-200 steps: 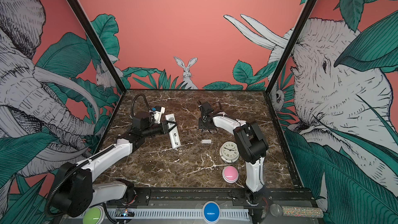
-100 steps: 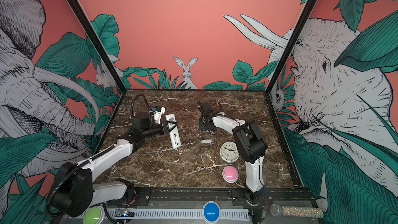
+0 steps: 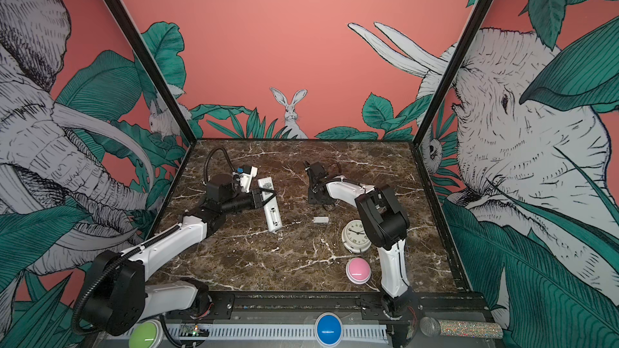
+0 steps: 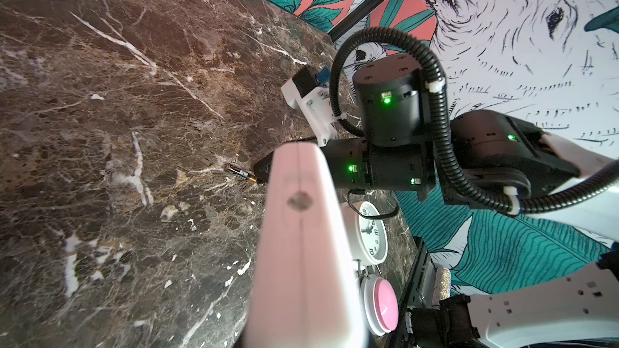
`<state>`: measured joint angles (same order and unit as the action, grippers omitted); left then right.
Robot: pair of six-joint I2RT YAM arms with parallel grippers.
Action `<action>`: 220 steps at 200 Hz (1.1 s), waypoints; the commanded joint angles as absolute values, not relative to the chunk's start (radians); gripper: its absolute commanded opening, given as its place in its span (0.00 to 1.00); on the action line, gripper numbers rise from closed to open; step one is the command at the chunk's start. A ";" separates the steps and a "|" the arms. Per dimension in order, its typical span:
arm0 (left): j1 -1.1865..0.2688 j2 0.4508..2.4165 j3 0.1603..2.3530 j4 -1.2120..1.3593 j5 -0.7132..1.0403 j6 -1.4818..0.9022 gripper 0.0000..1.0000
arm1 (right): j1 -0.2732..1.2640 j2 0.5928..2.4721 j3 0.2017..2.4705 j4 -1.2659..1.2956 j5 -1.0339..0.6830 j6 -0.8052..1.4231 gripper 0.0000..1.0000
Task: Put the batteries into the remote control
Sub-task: 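Lower the right gripper over the batteries and close on one battery, then lift the AA battery with the right gripper and carry it toward the remote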
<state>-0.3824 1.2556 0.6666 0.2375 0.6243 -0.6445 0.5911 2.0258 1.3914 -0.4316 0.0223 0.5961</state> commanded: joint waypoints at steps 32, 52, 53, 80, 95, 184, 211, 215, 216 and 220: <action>-0.367 1.236 0.657 0.255 0.643 -0.637 0.00 | 0.607 2.051 1.419 -0.456 0.054 0.595 0.38; -0.369 1.233 0.651 0.258 0.644 -0.641 0.00 | 0.607 2.052 1.419 -0.463 0.064 0.588 0.34; -0.368 1.233 0.651 0.258 0.643 -0.641 0.00 | 0.607 2.052 1.419 -0.464 0.065 0.587 0.34; -0.367 1.233 0.650 0.258 0.642 -0.641 0.00 | 0.609 2.053 1.419 -0.478 0.079 0.570 0.26; -0.367 1.235 0.652 0.256 0.644 -0.641 0.00 | 0.610 2.055 1.418 -0.483 0.083 0.557 0.22; -0.363 1.234 0.646 0.248 0.638 -0.636 0.00 | 0.618 2.026 1.365 -0.501 0.078 0.468 0.00; -0.364 1.231 0.646 0.247 0.638 -0.638 0.00 | 0.620 1.978 1.321 -0.449 0.079 0.438 0.00; -0.364 1.229 0.646 0.246 0.638 -0.638 0.00 | 0.620 1.974 1.319 -0.445 0.078 0.434 0.00; -0.364 1.228 0.645 0.246 0.638 -0.638 0.00 | 0.620 1.972 1.318 -0.445 0.077 0.433 0.00; -0.364 1.227 0.644 0.245 0.638 -0.638 0.00 | 0.620 1.965 1.319 -0.443 0.076 0.428 0.00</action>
<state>-0.3695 1.2556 0.6571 0.2333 0.6289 -0.6434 0.6090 2.0102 1.3575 -0.4221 0.0742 0.4759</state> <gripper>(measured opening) 0.211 0.097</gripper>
